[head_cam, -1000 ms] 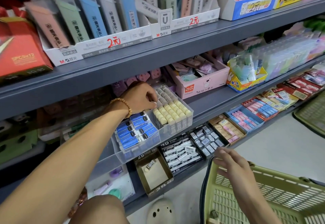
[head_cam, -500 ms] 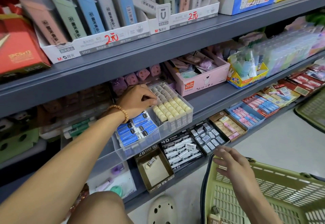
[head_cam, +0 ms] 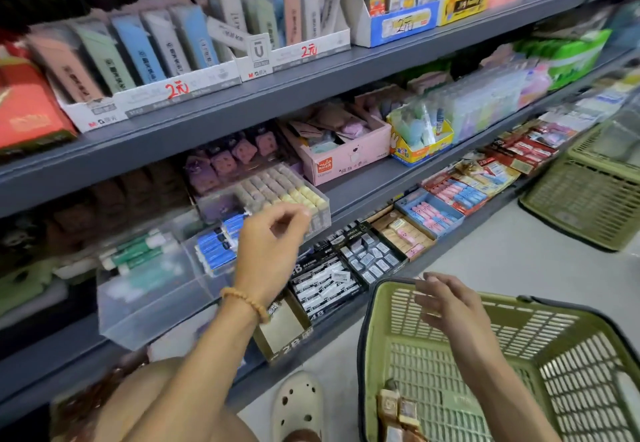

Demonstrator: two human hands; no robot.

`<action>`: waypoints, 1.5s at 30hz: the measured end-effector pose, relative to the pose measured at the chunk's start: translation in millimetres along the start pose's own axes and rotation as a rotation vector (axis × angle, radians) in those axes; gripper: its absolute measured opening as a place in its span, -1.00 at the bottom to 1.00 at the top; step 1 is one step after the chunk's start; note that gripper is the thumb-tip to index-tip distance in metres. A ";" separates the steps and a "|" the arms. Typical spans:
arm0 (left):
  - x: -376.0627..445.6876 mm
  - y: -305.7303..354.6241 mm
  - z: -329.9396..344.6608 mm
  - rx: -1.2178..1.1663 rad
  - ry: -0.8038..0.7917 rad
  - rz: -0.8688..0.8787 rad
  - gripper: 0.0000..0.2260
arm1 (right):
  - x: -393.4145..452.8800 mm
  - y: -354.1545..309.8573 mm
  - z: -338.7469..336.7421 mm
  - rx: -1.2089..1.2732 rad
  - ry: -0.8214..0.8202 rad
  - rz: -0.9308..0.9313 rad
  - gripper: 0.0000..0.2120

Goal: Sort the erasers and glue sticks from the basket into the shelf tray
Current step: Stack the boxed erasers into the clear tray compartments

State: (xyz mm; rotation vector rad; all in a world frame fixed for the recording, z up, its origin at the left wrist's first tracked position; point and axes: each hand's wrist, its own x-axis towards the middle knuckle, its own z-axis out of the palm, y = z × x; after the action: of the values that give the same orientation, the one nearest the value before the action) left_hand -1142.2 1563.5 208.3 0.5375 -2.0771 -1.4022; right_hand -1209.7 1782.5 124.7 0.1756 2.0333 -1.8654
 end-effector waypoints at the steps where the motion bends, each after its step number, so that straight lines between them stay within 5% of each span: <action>1: -17.3 -6.2 11.8 -0.025 -0.025 -0.045 -0.90 | -2.1 2.0 -6.1 0.018 0.009 0.005 -0.84; 7: -85.8 -67.6 69.9 -0.097 -0.088 -0.323 -0.90 | -7.9 23.3 -44.0 0.072 0.061 0.012 -0.85; 17: -103.4 -159.5 125.4 0.182 -0.189 -0.514 -0.81 | 10.5 101.6 -76.6 -0.013 0.099 0.117 -0.87; 27: -103.8 -203.0 160.0 0.321 -0.250 -0.472 -0.74 | 99.5 184.9 -99.0 -0.247 0.136 0.268 -0.77; 32: -106.8 -208.9 164.5 0.346 -0.229 -0.457 -0.80 | 140.4 234.1 -99.3 -0.436 0.203 0.314 -0.97; 37: -106.9 -214.1 166.8 0.301 -0.205 -0.462 -0.67 | 175.5 275.9 -114.8 -0.707 0.297 0.389 -0.58; 45: -105.9 -216.0 169.5 0.284 -0.176 -0.493 -0.65 | 172.5 283.1 -96.7 -0.833 0.187 0.286 -0.79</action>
State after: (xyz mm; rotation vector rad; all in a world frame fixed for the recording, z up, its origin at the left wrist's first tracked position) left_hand -1170.0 1667.1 -65.7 1.1424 -2.4118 -1.4601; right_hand -1291.1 1882.4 -195.7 0.3885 2.5603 -0.7588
